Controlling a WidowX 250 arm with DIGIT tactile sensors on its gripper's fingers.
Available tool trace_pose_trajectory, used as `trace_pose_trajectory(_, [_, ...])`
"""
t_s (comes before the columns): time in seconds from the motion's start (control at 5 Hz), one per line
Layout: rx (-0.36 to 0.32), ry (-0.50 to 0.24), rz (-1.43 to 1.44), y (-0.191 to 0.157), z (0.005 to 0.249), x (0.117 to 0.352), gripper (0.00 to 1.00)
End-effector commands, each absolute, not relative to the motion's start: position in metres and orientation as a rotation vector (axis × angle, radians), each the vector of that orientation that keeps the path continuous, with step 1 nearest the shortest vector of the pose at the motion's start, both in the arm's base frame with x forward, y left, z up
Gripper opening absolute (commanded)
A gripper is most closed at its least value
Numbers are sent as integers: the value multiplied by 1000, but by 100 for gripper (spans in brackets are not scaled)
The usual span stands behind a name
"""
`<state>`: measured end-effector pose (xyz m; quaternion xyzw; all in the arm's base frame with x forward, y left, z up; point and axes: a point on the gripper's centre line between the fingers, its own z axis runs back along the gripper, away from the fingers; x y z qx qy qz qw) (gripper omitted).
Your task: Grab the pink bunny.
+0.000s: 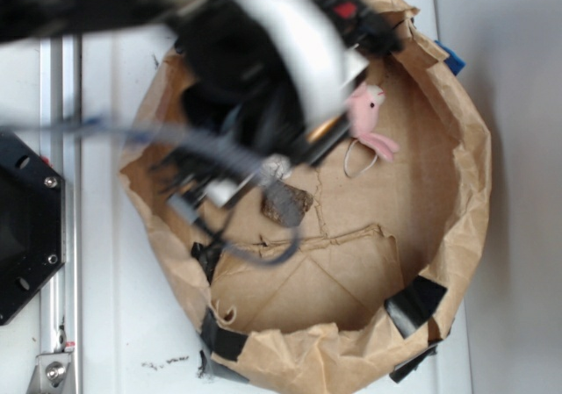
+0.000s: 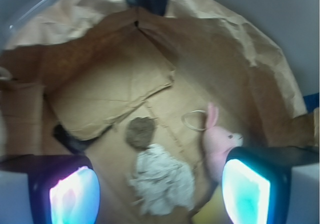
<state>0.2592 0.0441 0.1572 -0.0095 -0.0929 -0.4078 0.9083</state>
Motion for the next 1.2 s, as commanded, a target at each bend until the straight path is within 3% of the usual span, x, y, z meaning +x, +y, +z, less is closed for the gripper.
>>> trace_pose_trajectory(0.0, [34,-202,-875,85,150,316,100])
trace_pose_trajectory(0.8, [34,-202,-875,85,150,316,100])
trace_pose_trajectory(1.0, [37,-156,-921,58,120,321,100])
